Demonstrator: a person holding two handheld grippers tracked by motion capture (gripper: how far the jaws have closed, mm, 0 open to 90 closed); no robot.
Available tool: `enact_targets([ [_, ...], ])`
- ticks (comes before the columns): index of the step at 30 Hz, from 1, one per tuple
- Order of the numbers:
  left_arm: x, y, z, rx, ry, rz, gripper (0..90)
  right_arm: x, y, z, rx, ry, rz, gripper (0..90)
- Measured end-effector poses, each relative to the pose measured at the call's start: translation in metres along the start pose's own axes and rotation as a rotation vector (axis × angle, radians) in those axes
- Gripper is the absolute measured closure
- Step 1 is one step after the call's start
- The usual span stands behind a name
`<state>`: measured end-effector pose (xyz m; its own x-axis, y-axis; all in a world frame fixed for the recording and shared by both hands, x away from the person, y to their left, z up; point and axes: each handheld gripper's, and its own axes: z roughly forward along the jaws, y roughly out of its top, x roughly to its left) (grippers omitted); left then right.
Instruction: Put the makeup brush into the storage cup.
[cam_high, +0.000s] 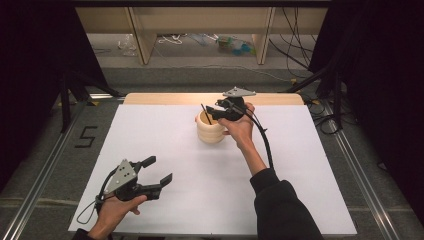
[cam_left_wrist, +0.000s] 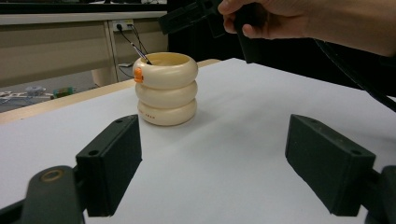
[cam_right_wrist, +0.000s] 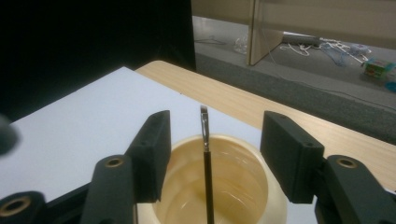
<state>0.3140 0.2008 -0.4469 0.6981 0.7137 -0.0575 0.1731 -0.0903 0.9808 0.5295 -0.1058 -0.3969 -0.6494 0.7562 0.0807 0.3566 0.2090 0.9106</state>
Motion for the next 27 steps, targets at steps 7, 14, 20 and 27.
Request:
enact_targets([
  [7,0.000,0.000,0.000,-0.001,0.001,0.000,18.5,0.002,0.002,-0.014,0.000,0.001,-0.017,38.6],
  [14,0.000,0.000,0.000,0.000,0.002,0.001,18.5,0.002,-0.001,-0.038,-0.011,-0.002,-0.037,36.7],
  [20,0.000,0.000,0.000,0.000,0.003,-0.004,18.5,0.001,-0.008,-0.056,-0.036,0.016,-0.034,36.3],
  [27,0.000,0.000,0.001,0.000,0.003,-0.009,18.5,0.003,-0.018,-0.074,-0.040,0.018,-0.042,35.3],
])
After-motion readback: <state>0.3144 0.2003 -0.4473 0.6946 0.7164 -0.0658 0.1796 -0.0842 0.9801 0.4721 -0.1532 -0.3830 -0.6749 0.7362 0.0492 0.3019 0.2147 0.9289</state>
